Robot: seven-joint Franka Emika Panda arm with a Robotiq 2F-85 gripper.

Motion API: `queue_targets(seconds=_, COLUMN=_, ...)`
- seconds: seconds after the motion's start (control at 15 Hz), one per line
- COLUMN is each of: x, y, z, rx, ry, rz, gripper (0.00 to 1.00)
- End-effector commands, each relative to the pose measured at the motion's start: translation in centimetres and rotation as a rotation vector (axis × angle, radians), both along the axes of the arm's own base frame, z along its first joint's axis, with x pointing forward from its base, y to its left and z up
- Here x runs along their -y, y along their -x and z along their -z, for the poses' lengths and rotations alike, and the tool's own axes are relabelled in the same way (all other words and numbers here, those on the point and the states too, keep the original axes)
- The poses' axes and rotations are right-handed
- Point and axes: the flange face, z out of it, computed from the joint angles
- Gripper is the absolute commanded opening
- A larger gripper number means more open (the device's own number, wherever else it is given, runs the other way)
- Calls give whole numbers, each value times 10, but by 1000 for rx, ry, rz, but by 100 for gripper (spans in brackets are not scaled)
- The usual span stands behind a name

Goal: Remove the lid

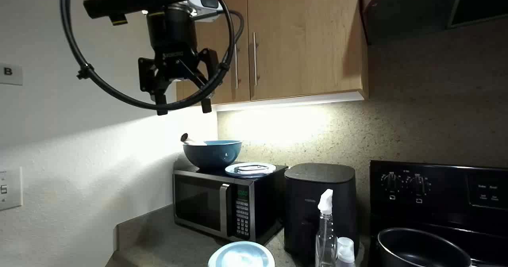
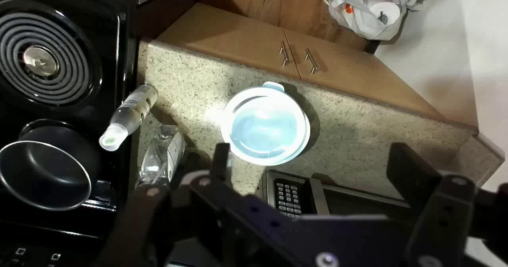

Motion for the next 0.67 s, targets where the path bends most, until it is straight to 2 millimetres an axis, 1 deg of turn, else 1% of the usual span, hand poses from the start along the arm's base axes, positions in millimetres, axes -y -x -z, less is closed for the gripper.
queue_targets(seconds=0.0, x=0, y=0, z=0, rx=-1, ry=0, rz=0, gripper=100)
queue_targets(seconds=0.13, x=2, y=-10, z=13, rx=-22, ry=3, rz=3, gripper=100)
queue_targets(seconds=0.27, x=9, y=-22, z=32, rx=-63, ry=8, rz=5, gripper=100)
queue_targets(seconds=0.6, x=30, y=-53, z=95, rx=-214, ry=-6, rz=3, gripper=100)
